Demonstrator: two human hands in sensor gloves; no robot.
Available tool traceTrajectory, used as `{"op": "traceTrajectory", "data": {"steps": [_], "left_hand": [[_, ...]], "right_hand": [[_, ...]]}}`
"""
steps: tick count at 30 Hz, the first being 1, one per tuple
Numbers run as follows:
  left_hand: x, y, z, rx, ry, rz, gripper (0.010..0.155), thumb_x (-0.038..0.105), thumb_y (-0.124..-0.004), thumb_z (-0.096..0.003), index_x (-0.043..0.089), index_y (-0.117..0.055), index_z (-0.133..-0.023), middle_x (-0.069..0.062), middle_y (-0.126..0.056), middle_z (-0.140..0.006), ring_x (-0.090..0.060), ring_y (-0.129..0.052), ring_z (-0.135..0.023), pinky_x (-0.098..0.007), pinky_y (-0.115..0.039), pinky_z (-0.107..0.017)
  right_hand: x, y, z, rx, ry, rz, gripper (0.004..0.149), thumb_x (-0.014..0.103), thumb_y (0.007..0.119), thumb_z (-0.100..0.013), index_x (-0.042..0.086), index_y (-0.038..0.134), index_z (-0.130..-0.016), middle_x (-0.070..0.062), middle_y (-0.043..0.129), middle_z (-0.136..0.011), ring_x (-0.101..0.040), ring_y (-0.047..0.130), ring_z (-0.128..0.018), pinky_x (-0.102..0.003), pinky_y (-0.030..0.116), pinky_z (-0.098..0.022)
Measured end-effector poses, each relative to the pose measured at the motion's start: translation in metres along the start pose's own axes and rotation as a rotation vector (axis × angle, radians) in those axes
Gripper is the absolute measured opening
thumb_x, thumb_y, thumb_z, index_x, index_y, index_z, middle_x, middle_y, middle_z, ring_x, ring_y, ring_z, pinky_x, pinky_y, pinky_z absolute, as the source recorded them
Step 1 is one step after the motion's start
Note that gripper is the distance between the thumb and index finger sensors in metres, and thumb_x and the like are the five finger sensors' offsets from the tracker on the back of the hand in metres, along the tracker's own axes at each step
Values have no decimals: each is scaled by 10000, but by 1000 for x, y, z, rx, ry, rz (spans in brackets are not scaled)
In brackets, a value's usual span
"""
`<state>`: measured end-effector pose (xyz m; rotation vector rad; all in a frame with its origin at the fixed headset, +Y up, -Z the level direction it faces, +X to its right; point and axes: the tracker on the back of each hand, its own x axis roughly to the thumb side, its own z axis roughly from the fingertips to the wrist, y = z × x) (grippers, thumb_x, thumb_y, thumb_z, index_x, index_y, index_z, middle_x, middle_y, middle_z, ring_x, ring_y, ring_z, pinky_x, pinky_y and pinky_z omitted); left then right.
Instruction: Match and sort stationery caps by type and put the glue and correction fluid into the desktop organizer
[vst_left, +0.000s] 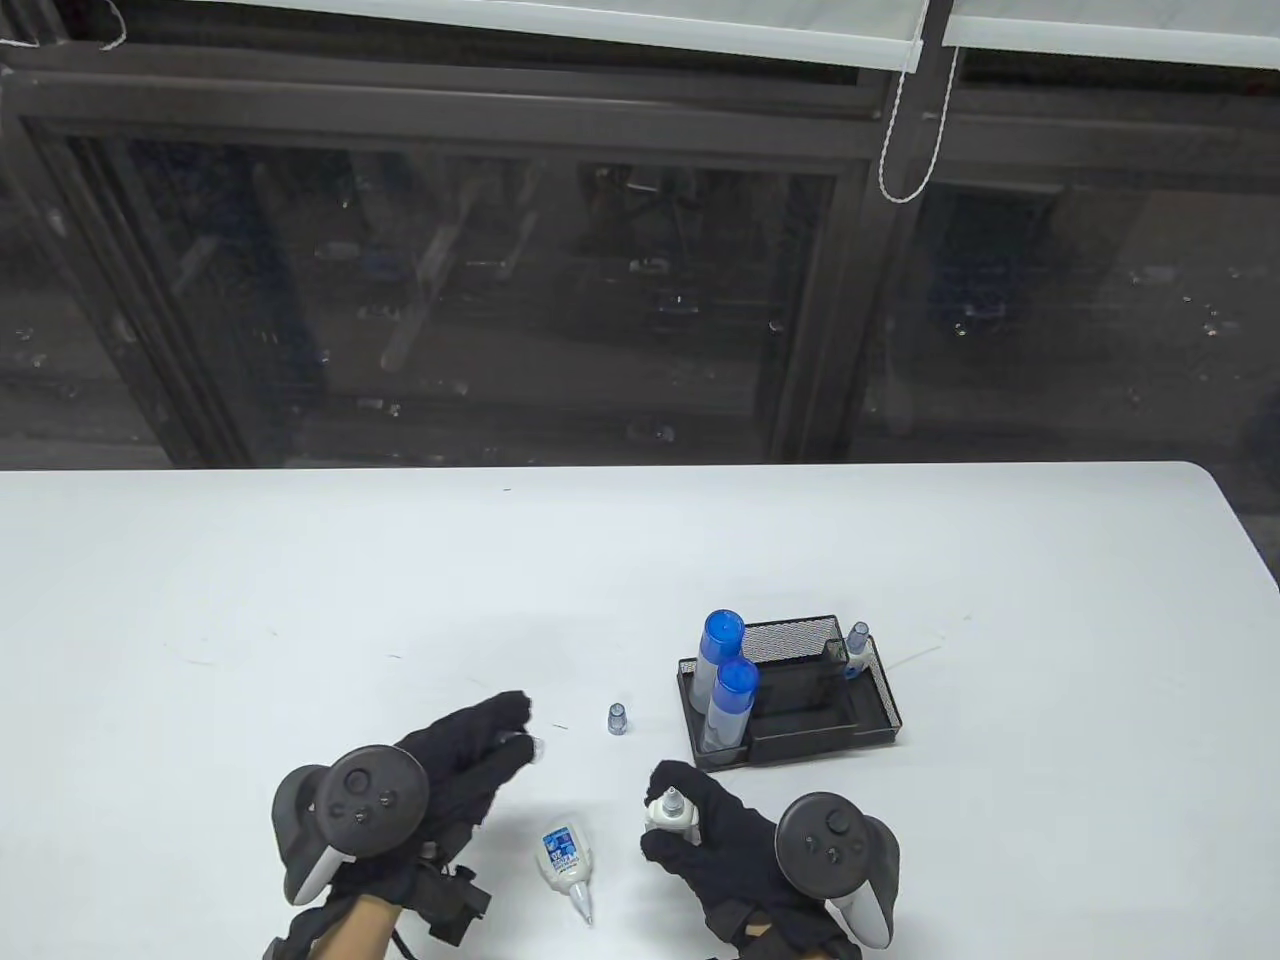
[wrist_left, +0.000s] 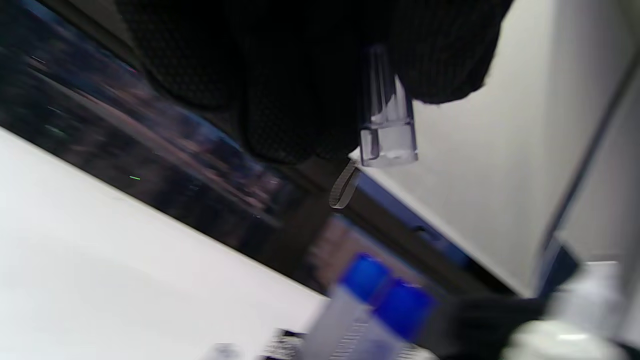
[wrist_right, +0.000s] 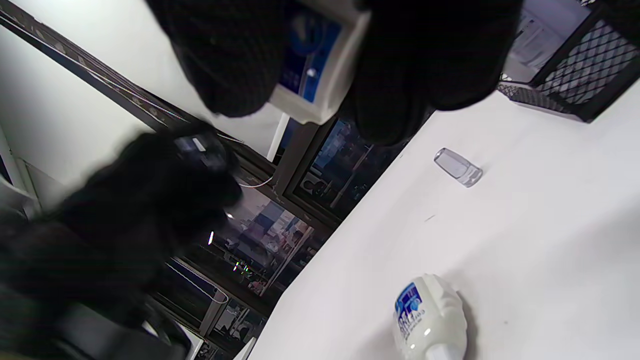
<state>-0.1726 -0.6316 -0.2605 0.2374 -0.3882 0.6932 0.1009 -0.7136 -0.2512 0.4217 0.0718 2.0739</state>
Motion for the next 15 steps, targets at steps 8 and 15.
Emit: {"op": "traceTrajectory", "data": {"steps": [8, 15], "left_hand": [[63, -29, -5, -69, -196, -157, 485, 496, -751, -547, 316, -772, -996, 41, -972, -921, -195, -1049, -765, -442, -847, -588], [68, -44, -3, -62, -217, -282, 516, 528, -807, -503, 329, -779, -979, 69, -980, -890, -172, -1050, -753, -436, -848, -586]], "right_hand": [[1, 0, 1, 0, -8, 12, 608, 321, 873, -451, 181, 656, -1001, -150, 805, -950, -331, 927, -723, -514, 767, -579], [4, 2, 1, 10, -14, 15, 625, 338, 868, -452, 137, 658, -1006, -160, 803, -951, -332, 930, -721, -513, 772, -576]]}}
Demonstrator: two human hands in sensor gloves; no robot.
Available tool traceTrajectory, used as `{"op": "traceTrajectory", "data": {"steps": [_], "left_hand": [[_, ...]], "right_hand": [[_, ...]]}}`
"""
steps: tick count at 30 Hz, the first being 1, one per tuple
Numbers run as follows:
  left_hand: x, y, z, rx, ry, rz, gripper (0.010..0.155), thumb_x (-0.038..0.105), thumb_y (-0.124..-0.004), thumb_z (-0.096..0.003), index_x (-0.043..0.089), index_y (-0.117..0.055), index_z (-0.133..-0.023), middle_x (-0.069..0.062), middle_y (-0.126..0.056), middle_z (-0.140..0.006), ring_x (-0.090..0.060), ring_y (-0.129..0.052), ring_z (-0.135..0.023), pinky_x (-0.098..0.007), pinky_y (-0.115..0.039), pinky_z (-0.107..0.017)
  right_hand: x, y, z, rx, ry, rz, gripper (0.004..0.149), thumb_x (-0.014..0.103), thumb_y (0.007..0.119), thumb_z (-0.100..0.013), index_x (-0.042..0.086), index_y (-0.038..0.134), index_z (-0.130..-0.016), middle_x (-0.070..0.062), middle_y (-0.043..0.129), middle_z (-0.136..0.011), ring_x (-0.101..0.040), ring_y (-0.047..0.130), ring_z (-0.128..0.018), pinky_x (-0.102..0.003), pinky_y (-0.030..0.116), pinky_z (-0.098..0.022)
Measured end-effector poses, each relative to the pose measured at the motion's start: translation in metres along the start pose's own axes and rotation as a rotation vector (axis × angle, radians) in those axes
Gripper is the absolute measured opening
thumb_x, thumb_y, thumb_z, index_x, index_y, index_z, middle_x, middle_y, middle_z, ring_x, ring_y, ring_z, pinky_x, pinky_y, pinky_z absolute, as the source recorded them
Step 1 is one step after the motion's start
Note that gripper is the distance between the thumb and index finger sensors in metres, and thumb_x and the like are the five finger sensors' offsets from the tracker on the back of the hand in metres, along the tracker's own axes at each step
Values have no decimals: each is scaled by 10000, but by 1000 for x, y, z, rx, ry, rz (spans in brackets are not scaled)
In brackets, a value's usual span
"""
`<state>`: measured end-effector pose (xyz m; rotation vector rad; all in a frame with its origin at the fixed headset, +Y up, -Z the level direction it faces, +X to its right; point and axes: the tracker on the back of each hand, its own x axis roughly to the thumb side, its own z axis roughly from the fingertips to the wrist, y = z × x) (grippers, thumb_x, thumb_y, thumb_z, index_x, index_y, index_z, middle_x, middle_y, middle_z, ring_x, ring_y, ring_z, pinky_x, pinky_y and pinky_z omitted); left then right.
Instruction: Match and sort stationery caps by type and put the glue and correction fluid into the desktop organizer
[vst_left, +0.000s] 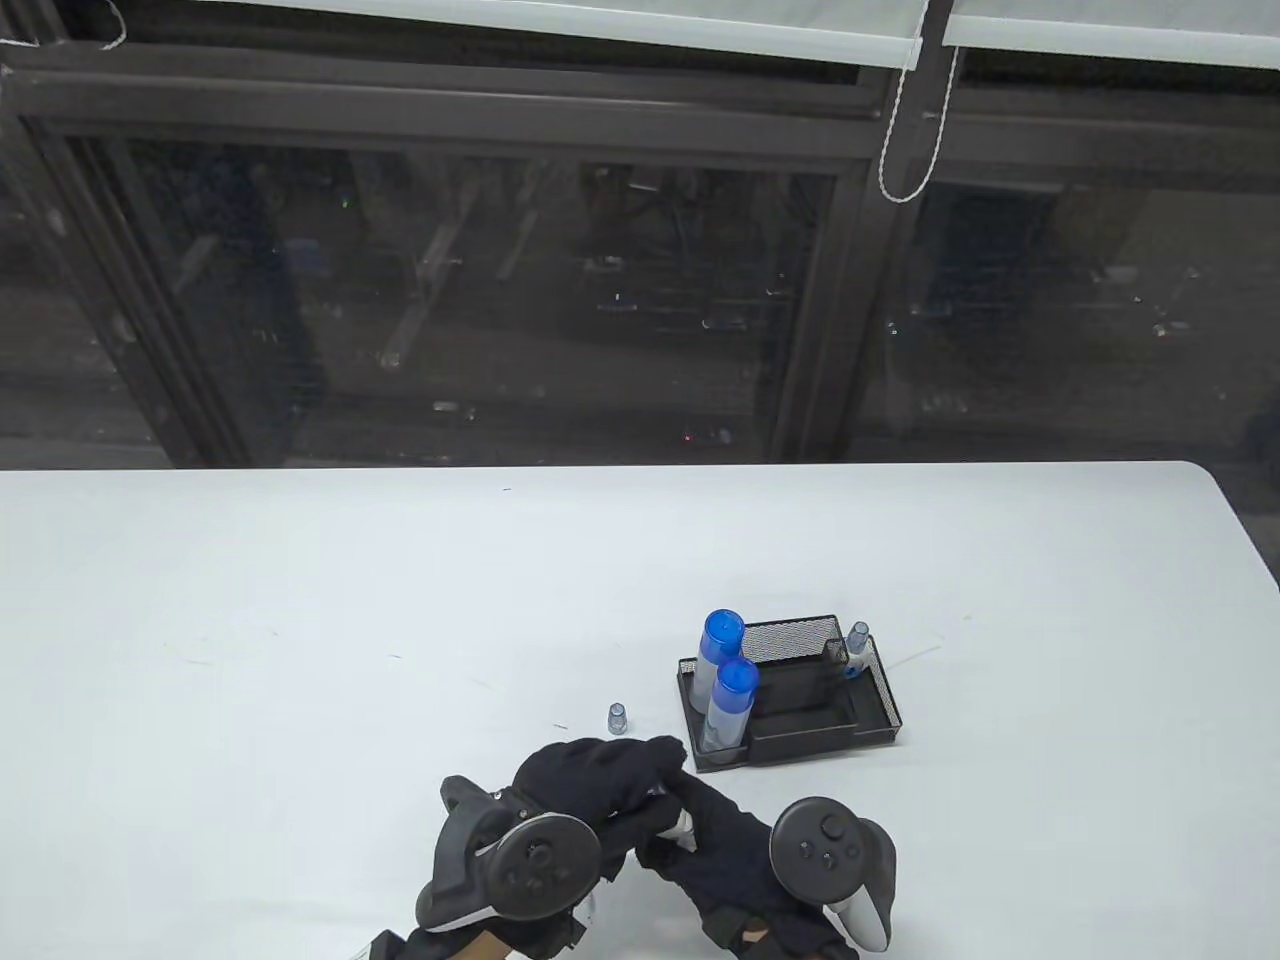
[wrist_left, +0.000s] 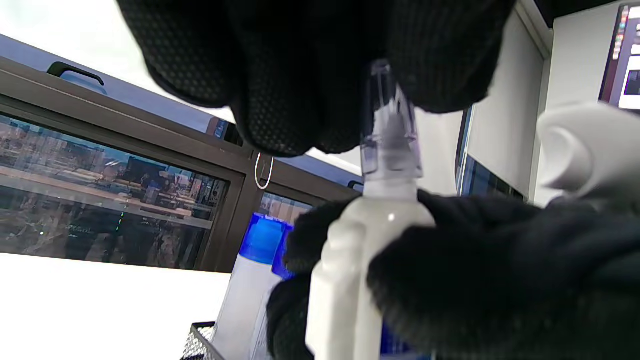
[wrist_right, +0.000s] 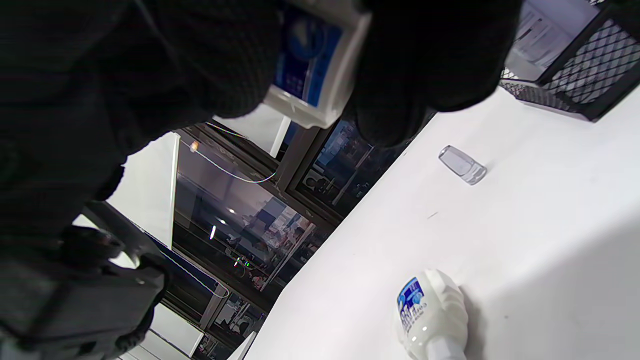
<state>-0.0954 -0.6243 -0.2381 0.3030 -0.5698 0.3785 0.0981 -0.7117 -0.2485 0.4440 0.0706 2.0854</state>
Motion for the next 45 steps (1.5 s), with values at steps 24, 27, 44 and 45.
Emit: {"op": "traceTrajectory", "data": {"steps": [24, 27, 44, 45], "left_hand": [[11, -7, 8, 156, -42, 24, 453, 468, -754, -551, 296, -798, -968, 39, -980, -912, -198, -1047, -777, -480, -839, -597], [10, -6, 4, 108, -37, 45, 467, 465, -758, -552, 306, -775, -991, 40, -966, -937, -207, -1038, -796, -486, -833, -604], [18, -5, 0, 75, -85, 23, 495, 465, -766, -555, 332, -713, -1029, 58, -905, -999, -205, -1000, -843, -488, -807, -636], [18, -5, 0, 77, -84, 19, 500, 485, -754, -556, 330, -716, -1029, 52, -909, -995, -209, -997, -848, -490, -804, -639]], "right_hand": [[4, -14, 8, -161, -76, -52, 595, 308, 911, -406, 84, 767, -939, -156, 909, -850, -323, 998, -636, -518, 821, -543], [5, -16, 6, -152, -73, -50, 600, 325, 903, -410, 90, 763, -944, -148, 911, -852, -310, 1003, -632, -507, 828, -541], [7, -15, 9, -174, -103, 5, 604, 397, 827, -462, 206, 673, -1014, -106, 851, -927, -364, 856, -786, -558, 685, -642], [7, -14, 8, -154, -101, 3, 596, 394, 828, -462, 207, 681, -1008, -109, 851, -927, -365, 855, -789, -561, 682, -643]]}}
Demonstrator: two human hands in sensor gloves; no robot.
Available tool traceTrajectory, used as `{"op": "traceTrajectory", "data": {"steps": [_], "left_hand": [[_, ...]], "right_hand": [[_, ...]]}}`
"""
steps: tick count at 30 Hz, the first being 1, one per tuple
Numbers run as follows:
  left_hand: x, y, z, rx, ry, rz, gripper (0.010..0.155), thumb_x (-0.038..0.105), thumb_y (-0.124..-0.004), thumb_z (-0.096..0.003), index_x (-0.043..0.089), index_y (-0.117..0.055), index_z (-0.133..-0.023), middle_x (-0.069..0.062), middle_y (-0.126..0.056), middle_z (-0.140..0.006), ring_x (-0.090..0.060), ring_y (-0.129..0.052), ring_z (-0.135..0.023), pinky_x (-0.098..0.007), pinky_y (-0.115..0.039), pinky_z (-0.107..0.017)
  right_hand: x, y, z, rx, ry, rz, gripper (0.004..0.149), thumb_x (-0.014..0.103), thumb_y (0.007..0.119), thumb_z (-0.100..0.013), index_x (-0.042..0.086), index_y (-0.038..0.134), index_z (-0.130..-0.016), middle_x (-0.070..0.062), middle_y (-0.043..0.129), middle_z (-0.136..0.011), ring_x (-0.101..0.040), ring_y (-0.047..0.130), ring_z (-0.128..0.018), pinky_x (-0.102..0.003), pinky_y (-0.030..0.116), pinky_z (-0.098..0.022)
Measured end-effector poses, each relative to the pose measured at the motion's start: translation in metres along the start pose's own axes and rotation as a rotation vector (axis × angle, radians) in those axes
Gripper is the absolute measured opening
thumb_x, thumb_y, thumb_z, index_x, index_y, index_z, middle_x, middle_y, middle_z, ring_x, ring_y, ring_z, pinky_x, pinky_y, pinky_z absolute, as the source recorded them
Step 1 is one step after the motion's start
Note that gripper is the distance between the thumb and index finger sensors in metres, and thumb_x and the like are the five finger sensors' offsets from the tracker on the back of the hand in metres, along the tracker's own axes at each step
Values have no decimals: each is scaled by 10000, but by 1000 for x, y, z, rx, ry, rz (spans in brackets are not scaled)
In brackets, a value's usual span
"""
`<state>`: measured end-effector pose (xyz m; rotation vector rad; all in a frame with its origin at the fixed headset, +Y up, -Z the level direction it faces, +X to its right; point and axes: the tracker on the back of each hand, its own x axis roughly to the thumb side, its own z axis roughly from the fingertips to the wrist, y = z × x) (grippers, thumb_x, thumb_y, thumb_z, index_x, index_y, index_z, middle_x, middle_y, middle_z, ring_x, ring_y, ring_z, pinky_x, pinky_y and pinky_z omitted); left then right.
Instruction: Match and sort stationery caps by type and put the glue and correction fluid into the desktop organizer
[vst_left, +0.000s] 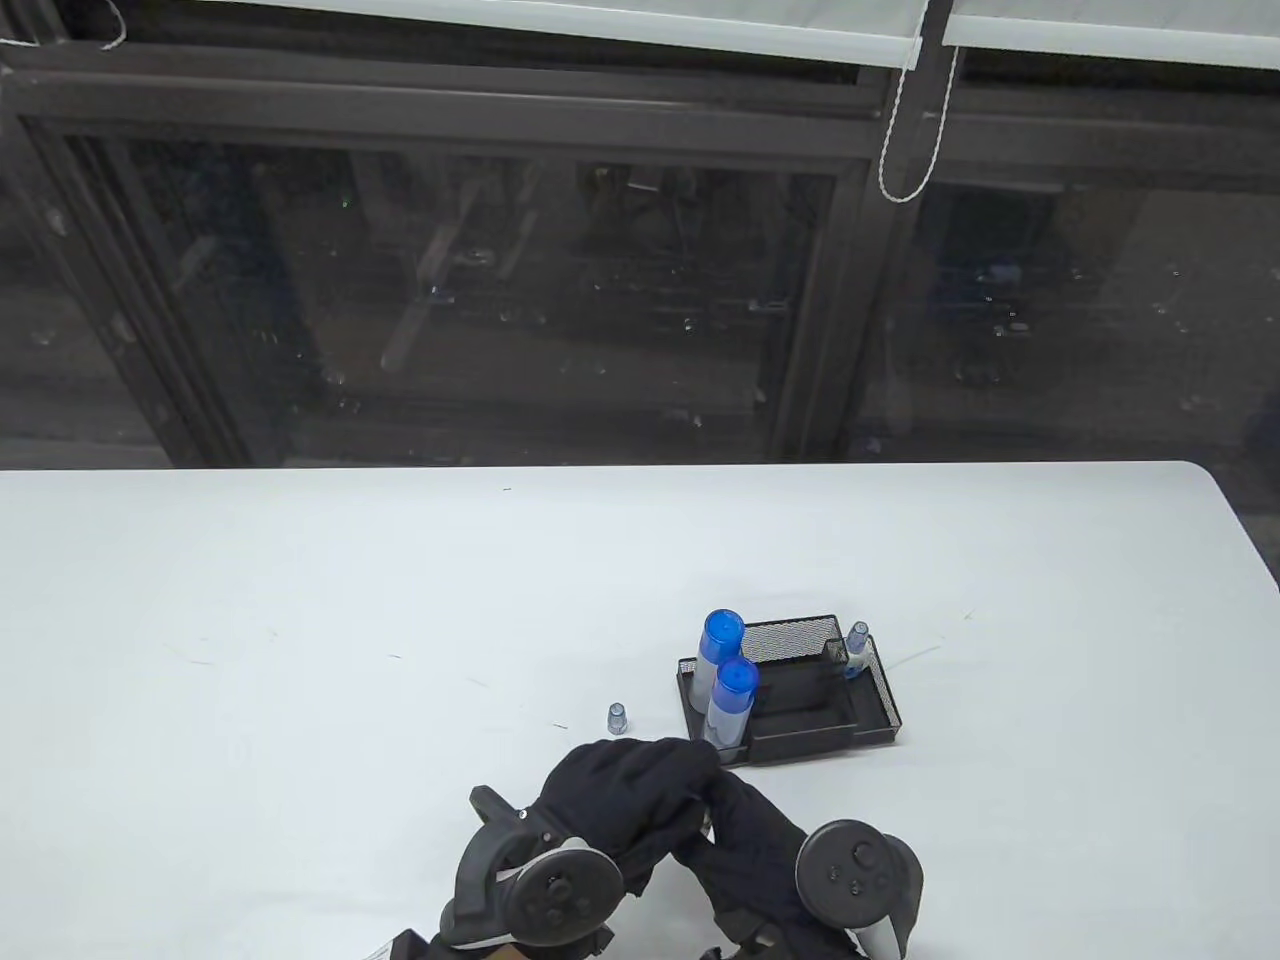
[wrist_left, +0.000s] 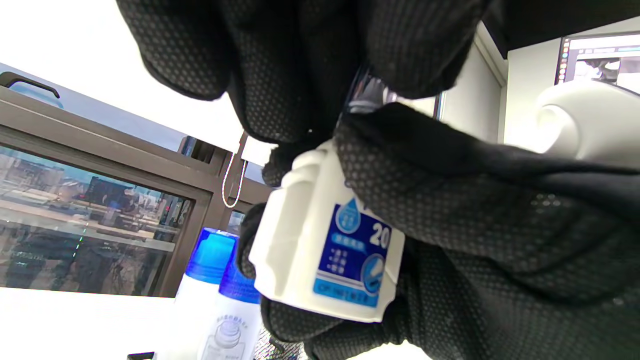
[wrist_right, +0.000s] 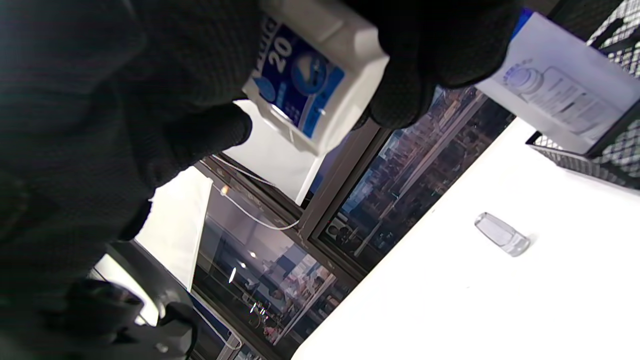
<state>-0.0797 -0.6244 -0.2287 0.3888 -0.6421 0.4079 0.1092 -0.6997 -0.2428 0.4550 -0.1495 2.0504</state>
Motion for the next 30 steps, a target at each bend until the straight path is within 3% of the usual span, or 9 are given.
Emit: {"op": "traceTrajectory", "data": {"steps": [5, 11, 14, 20, 24, 26, 30], "left_hand": [[-10, 15, 1, 34, 34, 2, 546, 551, -711, -556, 311, -707, -1047, 29, -898, -1010, -232, -981, -868, -502, -789, -649], [-47, 30, 7, 2, 161, -91, 562, 565, -700, -557, 304, -703, -1055, 11, -884, -1028, -251, -965, -886, -515, -773, -663], [-73, 32, 18, -19, 250, -171, 569, 569, -698, -557, 302, -696, -1060, 9, -878, -1035, -255, -958, -895, -519, -767, -667], [-114, 10, 47, -102, 402, -289, 579, 577, -694, -556, 301, -688, -1065, 1, -866, -1045, -262, -948, -905, -526, -757, -674], [-132, -24, 63, -251, 429, -381, 579, 576, -694, -554, 296, -697, -1061, 0, -874, -1038, -266, -954, -898, -527, -760, -669], [-132, -29, 66, -320, 433, -475, 580, 582, -689, -548, 312, -685, -1061, 16, -866, -1043, -248, -950, -910, -519, -758, -679], [-129, -23, 67, -264, 431, -408, 579, 583, -686, -549, 311, -687, -1060, 15, -869, -1042, -251, -953, -905, -519, -762, -673]], "right_hand": [[1, -4, 1, -22, 2, 44, 554, 382, 821, -469, 201, 731, -985, -132, 800, -970, -377, 833, -819, -577, 664, -656], [-6, -16, 0, -65, 41, 4, 579, 362, 806, -488, 247, 637, -1030, -107, 805, -962, -379, 828, -830, -582, 654, -664], [-10, -22, -1, -65, 55, -24, 560, 358, 810, -486, 236, 669, -1014, -118, 811, -962, -393, 825, -834, -586, 648, -667], [-12, -32, 0, -81, 80, 12, 543, 359, 806, -489, 217, 700, -1003, -160, 704, -1014, -387, 818, -840, -583, 646, -672], [-14, -37, 0, -88, 77, 13, 562, 344, 832, -478, 220, 689, -1007, -126, 796, -939, -370, 881, -796, -562, 694, -651], [-14, -40, 1, -130, 78, 9, 557, 342, 850, -468, 215, 712, -992, -107, 823, -928, -368, 889, -792, -560, 701, -648], [-12, -50, 0, -117, 84, 43, 539, 354, 856, -458, 190, 776, -965, -94, 871, -911, -376, 833, -828, -576, 651, -673]]}}
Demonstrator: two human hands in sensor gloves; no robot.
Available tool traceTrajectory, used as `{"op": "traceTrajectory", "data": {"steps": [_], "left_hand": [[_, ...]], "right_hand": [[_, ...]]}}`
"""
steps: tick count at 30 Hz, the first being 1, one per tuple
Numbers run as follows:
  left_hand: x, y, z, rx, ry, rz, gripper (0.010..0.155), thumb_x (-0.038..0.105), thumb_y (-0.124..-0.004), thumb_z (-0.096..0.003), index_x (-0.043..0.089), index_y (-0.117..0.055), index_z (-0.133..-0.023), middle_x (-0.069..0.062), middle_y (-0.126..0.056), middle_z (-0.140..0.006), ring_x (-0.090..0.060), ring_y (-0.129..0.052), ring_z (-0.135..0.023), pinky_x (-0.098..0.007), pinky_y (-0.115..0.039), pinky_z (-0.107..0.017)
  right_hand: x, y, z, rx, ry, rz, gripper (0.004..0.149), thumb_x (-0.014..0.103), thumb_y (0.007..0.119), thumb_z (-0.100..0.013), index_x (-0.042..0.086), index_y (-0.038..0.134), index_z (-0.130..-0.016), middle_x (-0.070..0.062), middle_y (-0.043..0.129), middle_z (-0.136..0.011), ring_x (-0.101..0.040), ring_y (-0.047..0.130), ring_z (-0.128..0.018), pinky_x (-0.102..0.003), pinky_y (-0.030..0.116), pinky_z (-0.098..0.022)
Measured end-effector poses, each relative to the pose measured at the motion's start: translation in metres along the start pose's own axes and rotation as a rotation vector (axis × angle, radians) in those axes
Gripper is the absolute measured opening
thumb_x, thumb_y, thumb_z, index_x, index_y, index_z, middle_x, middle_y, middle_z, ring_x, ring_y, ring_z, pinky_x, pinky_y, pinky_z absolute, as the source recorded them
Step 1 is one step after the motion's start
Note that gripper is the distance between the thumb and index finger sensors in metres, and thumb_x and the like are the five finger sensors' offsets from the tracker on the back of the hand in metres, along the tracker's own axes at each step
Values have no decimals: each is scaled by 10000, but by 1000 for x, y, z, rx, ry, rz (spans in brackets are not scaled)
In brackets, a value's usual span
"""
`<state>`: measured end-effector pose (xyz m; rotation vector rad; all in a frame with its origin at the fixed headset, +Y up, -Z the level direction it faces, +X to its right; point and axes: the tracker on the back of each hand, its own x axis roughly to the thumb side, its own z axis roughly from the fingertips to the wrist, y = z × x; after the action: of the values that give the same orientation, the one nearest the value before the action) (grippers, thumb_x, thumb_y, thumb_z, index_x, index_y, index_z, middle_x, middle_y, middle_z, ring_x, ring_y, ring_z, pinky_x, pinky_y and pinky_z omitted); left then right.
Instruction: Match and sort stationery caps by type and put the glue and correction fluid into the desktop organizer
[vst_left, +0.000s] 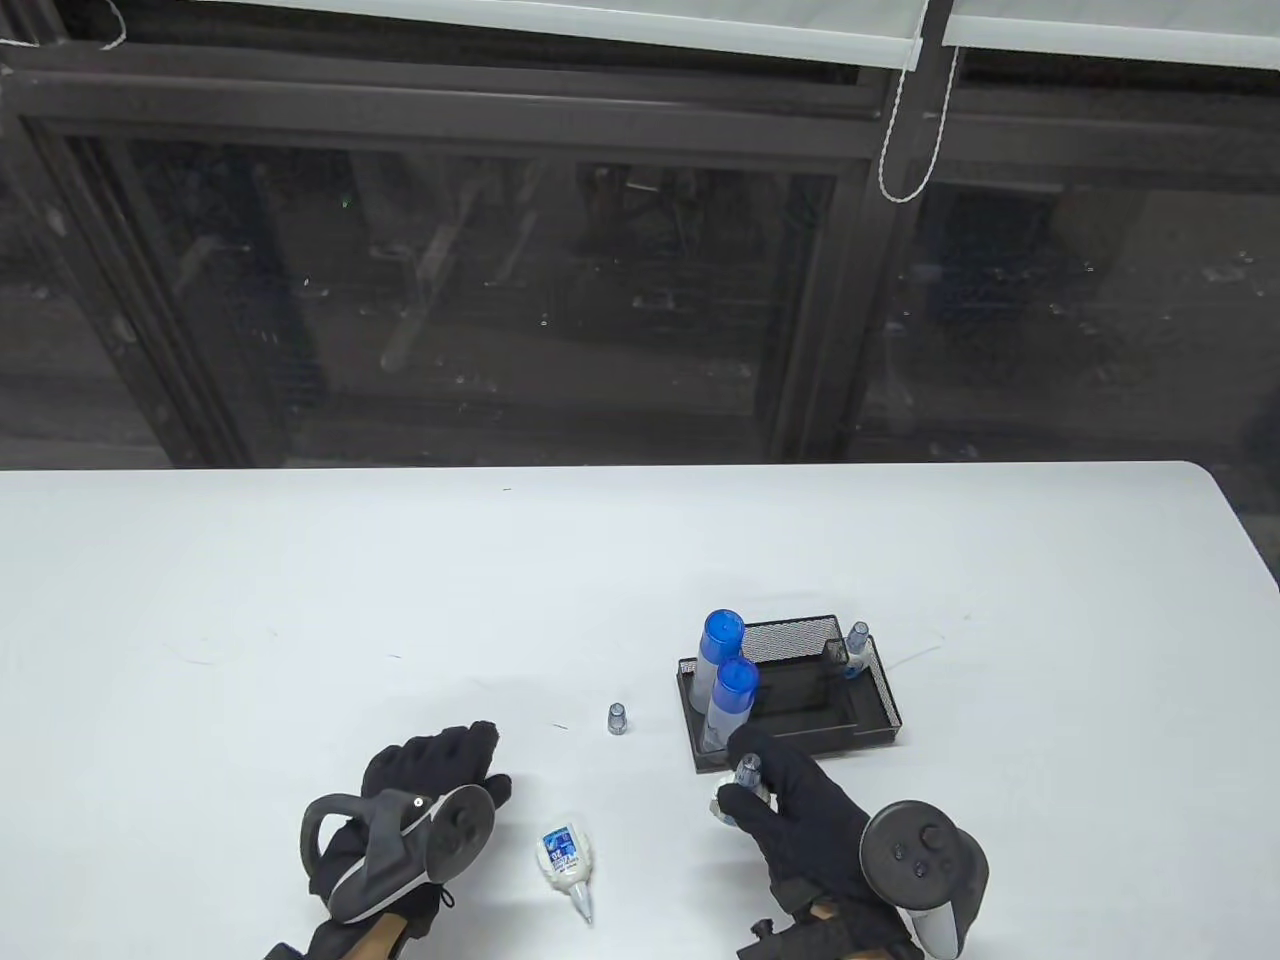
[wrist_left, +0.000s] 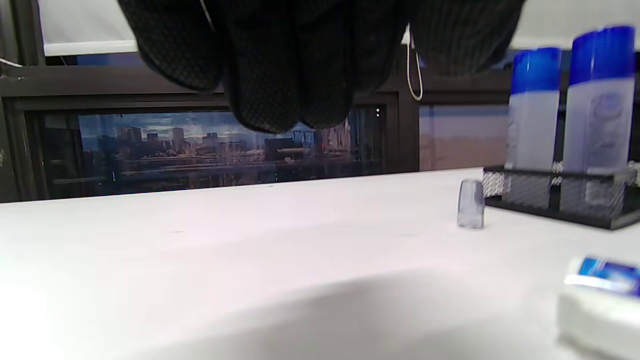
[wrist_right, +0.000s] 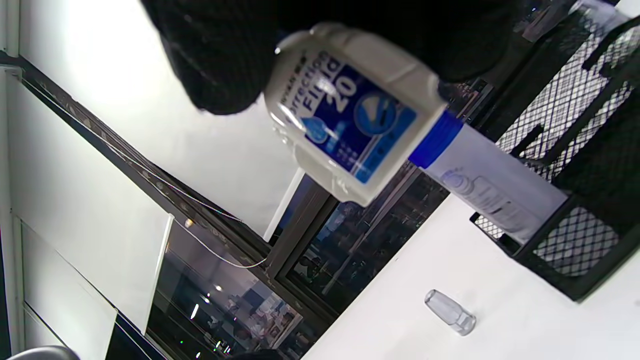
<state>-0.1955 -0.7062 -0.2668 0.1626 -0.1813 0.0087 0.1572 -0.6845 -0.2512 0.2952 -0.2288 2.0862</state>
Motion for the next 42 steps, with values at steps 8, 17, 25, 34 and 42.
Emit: {"op": "traceTrajectory", "data": {"steps": [8, 17, 25, 34, 42], "left_hand": [[-7, 3, 7, -1, 26, 58, 580, 582, -686, -549, 310, -687, -1061, 14, -869, -1042, -252, -952, -906, -518, -763, -673], [-6, 0, 5, -24, 29, 55, 579, 581, -685, -549, 310, -689, -1060, 17, -871, -1040, -250, -954, -904, -517, -764, -672], [-9, -4, 4, -51, 45, 61, 576, 580, -685, -549, 312, -690, -1058, 15, -873, -1039, -250, -956, -904, -518, -764, -674], [-6, -7, 3, -75, 34, 43, 575, 580, -684, -548, 313, -692, -1057, 17, -873, -1039, -248, -956, -903, -517, -766, -672], [-1, -8, 3, -91, 2, 23, 575, 582, -681, -548, 314, -692, -1056, 21, -875, -1037, -244, -960, -901, -514, -770, -670]], "right_hand": [[-4, -53, -3, -133, 11, -3, 530, 361, 840, -470, 247, 751, -980, -115, 751, -971, -362, 781, -837, -577, 636, -678], [-36, -110, -42, -231, 193, 89, 546, 290, 850, -478, 233, 703, -1001, -116, 818, -958, -381, 841, -849, -579, 666, -673], [-93, -99, -88, -90, 379, 104, 551, 212, 784, -512, 155, 593, -1026, -152, 670, -1068, -400, 708, -977, -556, 579, -739], [-136, -63, -97, -90, 442, 128, 547, 199, 780, -508, 139, 589, -1017, -141, 647, -1073, -377, 662, -993, -518, 569, -738], [-147, -43, -95, -51, 453, 193, 497, 168, 781, -517, 117, 653, -995, -114, 684, -1046, -319, 641, -991, -490, 537, -748]]}}
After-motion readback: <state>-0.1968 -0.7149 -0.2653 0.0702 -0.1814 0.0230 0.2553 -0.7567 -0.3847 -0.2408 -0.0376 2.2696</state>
